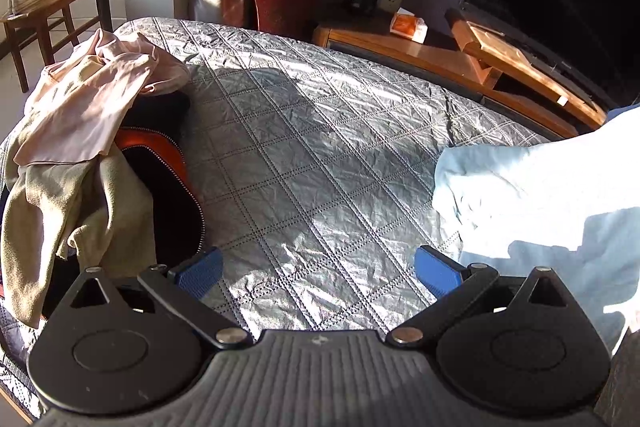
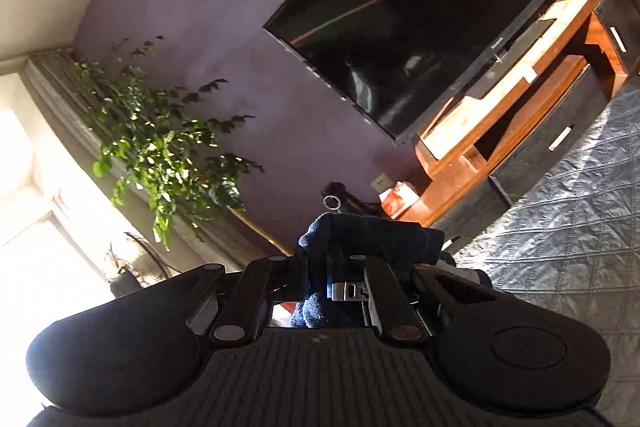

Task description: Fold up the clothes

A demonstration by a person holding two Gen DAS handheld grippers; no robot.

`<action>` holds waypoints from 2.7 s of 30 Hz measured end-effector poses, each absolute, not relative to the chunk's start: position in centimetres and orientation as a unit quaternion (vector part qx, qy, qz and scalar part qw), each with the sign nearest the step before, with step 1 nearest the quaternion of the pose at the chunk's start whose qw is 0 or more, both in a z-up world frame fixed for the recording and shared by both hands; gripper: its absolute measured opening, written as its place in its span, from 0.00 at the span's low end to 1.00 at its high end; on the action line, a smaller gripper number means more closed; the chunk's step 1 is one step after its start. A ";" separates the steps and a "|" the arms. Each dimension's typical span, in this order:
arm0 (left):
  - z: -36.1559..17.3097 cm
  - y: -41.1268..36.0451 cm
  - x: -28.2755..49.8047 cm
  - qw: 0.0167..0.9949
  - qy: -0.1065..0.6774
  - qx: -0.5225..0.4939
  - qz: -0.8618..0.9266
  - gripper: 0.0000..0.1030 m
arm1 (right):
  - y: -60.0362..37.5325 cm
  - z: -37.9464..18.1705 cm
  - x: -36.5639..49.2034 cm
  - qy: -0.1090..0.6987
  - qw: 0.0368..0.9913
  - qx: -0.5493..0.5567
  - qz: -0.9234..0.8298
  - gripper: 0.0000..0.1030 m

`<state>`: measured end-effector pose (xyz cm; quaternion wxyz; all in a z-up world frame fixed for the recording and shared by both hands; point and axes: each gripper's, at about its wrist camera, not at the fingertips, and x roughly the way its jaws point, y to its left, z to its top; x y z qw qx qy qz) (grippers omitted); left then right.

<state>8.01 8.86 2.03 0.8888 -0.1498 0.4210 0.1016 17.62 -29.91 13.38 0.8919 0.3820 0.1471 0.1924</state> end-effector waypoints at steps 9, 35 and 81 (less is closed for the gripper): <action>2.5 10.5 7.6 0.887 0.409 -0.171 0.128 0.99 | -12.8 16.3 20.1 0.246 0.868 0.245 0.354 0.18; 2.3 11.9 7.7 0.880 0.412 -0.183 0.146 0.99 | -19.7 -2.9 14.0 0.421 0.869 0.155 0.207 0.08; 2.2 11.7 8.0 0.881 0.413 -0.179 0.143 0.99 | -22.4 -3.3 14.2 0.429 0.894 -0.131 -0.002 0.19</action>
